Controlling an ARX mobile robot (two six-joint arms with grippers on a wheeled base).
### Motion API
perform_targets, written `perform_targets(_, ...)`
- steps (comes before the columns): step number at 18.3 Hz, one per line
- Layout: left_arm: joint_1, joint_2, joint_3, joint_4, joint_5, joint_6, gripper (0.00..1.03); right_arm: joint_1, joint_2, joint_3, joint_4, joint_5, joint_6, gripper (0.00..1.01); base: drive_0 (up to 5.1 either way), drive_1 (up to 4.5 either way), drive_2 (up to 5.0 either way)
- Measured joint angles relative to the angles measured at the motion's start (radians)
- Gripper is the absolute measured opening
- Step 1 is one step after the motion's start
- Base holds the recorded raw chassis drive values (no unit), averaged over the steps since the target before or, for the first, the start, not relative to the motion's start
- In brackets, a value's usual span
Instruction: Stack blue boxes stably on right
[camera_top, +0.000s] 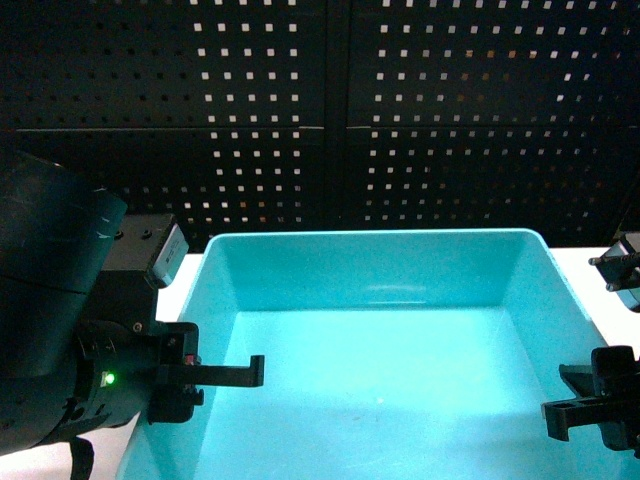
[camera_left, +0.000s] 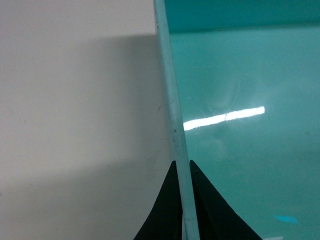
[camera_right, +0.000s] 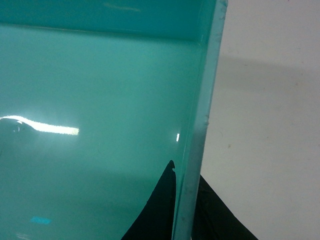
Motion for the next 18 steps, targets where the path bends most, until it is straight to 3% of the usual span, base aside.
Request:
perform_targets(4, 0.000, -0.124, 0.013, -0.063, -0.006, 0.017, 0.02, -0.012, -0.129, 0.045, -0.074, -0.010, -0.020, 0.07, 0.0, 0.00, 0.0)
perform_targets(18, 0.010, -0.427, 0.176, -0.150, -0.025, 0.095, 0.02, -0.024, -0.415, 0.309, -0.254, -0.034, -0.024, 0.07, 0.0, 0.00, 0.0)
